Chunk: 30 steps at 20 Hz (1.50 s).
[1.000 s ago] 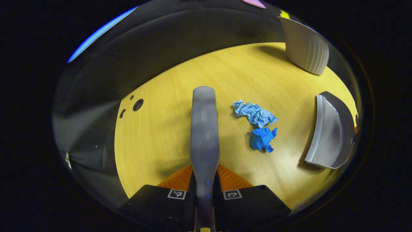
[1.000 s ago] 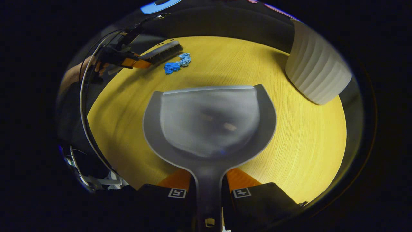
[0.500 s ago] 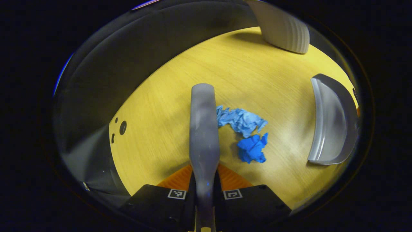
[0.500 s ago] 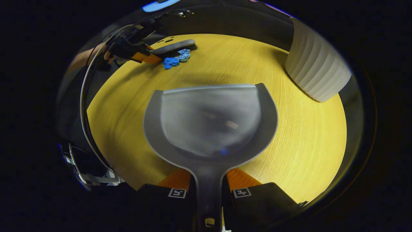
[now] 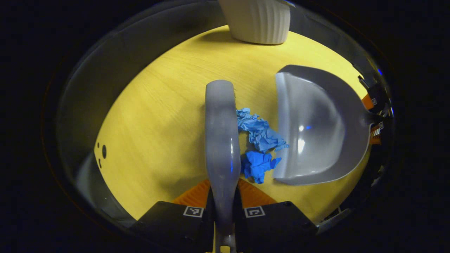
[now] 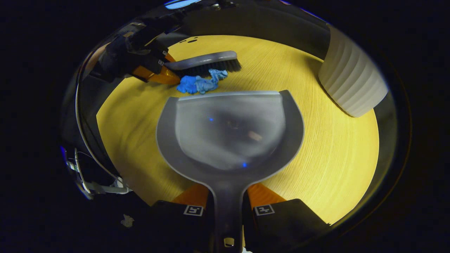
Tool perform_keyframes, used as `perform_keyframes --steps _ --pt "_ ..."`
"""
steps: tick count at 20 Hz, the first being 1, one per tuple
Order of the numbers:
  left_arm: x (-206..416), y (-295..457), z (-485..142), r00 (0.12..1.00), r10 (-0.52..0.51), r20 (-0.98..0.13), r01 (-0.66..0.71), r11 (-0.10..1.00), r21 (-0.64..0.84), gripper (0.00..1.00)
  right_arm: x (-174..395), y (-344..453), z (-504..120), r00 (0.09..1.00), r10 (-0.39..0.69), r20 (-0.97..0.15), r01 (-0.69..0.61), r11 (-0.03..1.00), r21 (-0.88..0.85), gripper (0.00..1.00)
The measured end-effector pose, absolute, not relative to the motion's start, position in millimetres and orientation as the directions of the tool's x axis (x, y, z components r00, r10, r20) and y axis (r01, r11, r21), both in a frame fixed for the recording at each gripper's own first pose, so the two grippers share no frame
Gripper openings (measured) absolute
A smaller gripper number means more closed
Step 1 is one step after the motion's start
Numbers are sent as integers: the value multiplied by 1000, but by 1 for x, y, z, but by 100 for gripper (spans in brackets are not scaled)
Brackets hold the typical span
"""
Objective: Pick up the small broom and dustpan from the desktop, sweep the trash into the dustpan with the broom, and then empty the trash into the garbage bin.
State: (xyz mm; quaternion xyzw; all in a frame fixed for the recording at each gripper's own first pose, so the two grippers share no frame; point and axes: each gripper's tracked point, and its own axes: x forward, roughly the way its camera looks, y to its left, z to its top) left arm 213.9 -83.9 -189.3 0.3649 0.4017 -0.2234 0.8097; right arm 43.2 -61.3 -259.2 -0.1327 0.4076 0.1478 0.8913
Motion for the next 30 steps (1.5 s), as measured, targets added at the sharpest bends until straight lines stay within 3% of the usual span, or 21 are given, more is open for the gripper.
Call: perform_keyframes --steps 2,3,4,5,6,7,8,9,20,25,28,30 --pt "195 -105 -192 546 -94 -832 678 634 372 28 43 -62 -259 619 160 -769 -385 915 -118 29" --pt "188 -113 -195 527 -108 -843 687 638 347 28 44 -63 -258 618 164 -769 -392 912 -121 37" --pt "182 -119 -197 506 -121 -854 693 646 319 30 45 -64 -258 620 164 -768 -395 910 -124 37" --pt "175 -125 -200 481 -137 -866 696 661 281 28 47 -64 -257 621 165 -767 -393 911 -122 29" --pt "167 -131 -203 447 -156 -881 692 685 229 28 46 -63 -258 621 167 -766 -385 916 -113 29" --pt "158 -139 -203 409 -186 -893 681 714 163 28 46 -62 -258 621 169 -765 -377 921 -103 46" --pt "149 -146 -203 380 -221 -898 663 742 98 29 45 -62 -256 622 171 -764 -370 924 -94 37" --pt "146 -147 -200 381 -245 -891 644 762 66 27 44 -61 -257 620 178 -764 -369 926 -84 37" --pt "117 -102 -163 659 -309 -686 415 910 -11 28 46 -57 -253 645 192 -740 -356 932 -68 37" --pt "80 -43 -169 745 -267 -612 305 951 -43 27 45 -56 -254 671 175 -721 -327 942 -75 37" --pt "68 4 -191 769 -221 -600 265 964 -16 31 39 -54 -243 673 160 -722 -299 952 -68 37" --pt "66 23 -217 767 -218 -603 245 969 -39 28 35 -52 -234 672 165 -722 -285 958 -45 37"
